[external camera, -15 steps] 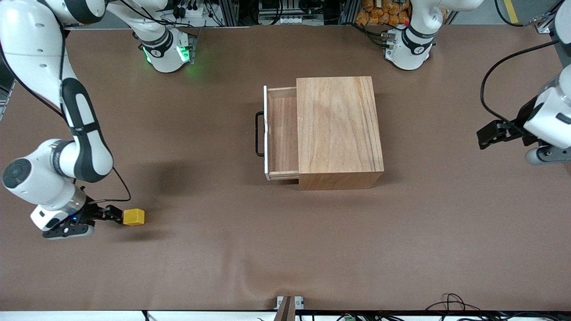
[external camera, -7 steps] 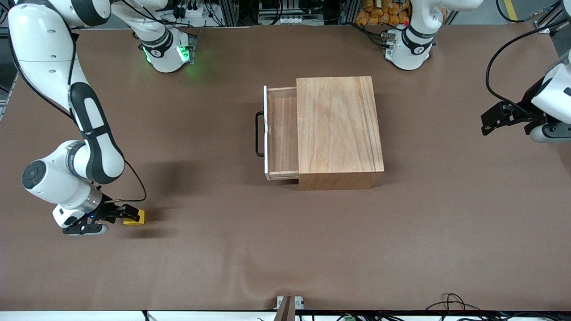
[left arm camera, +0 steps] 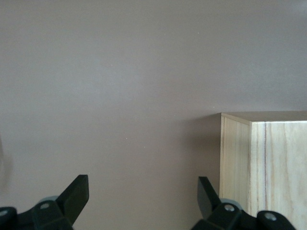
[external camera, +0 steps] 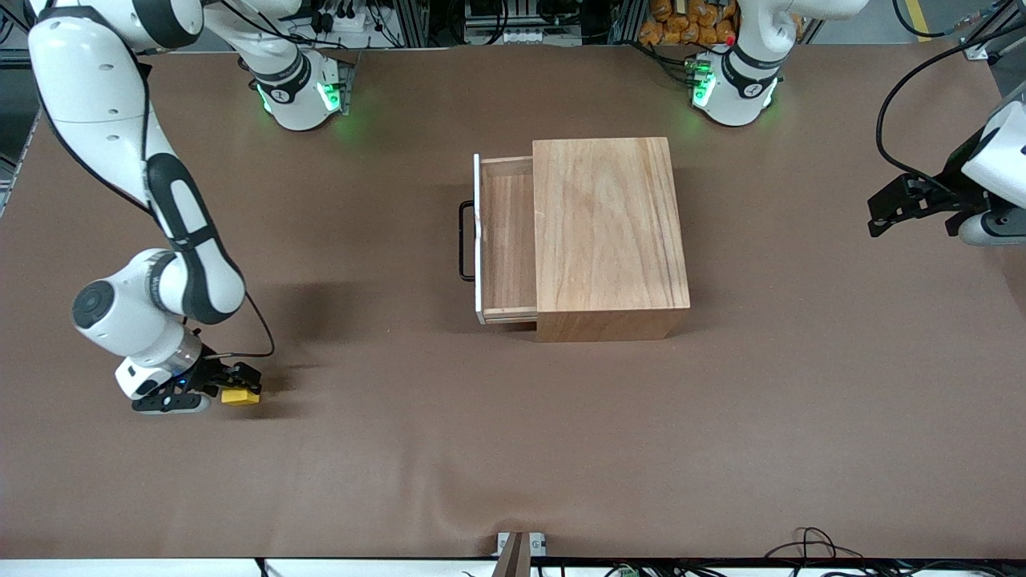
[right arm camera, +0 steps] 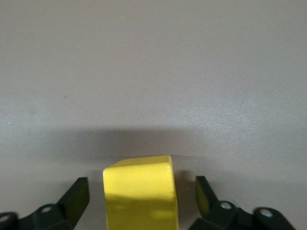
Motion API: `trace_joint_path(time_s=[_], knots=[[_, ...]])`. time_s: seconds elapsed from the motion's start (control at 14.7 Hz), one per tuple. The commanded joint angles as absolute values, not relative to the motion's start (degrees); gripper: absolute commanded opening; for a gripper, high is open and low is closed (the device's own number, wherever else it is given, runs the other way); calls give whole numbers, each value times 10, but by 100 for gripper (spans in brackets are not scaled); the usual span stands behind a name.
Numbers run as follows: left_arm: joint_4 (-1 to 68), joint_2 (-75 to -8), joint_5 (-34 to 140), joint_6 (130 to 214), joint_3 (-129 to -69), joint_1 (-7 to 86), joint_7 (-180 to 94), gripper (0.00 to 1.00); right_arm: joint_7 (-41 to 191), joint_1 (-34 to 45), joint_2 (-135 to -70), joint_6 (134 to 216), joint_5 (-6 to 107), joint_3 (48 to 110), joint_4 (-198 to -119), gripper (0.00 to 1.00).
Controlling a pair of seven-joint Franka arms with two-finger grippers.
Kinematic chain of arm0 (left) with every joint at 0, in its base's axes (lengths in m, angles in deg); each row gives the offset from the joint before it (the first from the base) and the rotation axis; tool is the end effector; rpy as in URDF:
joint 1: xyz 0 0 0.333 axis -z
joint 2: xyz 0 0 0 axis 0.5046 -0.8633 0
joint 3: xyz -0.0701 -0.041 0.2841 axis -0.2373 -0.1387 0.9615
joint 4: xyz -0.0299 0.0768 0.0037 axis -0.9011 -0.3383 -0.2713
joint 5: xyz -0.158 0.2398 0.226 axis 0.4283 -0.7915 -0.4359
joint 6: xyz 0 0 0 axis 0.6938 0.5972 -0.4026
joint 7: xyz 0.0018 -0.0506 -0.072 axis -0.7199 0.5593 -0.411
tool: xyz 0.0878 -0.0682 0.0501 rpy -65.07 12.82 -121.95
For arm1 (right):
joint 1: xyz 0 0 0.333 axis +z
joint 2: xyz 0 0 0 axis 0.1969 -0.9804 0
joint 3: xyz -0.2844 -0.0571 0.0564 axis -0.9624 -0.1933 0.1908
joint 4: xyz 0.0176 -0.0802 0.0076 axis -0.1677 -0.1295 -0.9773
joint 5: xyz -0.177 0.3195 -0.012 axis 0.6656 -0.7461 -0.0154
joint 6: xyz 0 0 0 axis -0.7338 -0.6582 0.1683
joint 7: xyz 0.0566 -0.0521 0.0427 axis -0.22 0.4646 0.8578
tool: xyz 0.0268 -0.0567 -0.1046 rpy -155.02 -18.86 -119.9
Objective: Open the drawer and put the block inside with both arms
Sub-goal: 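Close the right gripper on the yellow cube and lift it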
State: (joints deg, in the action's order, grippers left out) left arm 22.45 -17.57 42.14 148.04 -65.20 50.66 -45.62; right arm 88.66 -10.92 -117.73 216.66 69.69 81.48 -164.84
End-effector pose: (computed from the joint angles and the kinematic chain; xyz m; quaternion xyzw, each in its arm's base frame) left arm 0.5389 -0.0445 0.5935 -0.9994 0.0078 -0.0293 0.0187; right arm 0.6393 -0.0380 0.1767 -0.9910 -0.0101 -0.1279 0.0377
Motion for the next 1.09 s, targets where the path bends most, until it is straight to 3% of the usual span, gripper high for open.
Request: trace_joint_path(time_s=[0.0,0.14,0.27,0.48,0.61,0.68,1.02], knots=[[230,-166,420,1488,-653,503,-461,100,891,-107,-1171,2214,681,813,-1673,39],[229,-161,433,1488,-657,479,-463,100,894,-111,-1153,2213,681,813,-1674,14],[221,-160,484,1484,-649,474,-465,100,897,-124,-1111,2183,682,813,-1682,5],[222,-163,495,1482,-679,421,-465,100,898,-157,-1026,2022,681,813,-1678,5],[225,-166,489,1482,-801,312,-463,100,898,-163,-984,1944,682,812,-1681,5],[232,-161,481,1481,-829,293,-451,100,896,-163,-968,1909,681,812,-1681,5],[226,-160,455,1449,-836,289,-450,100,891,-164,-888,1774,682,810,-1680,5]])
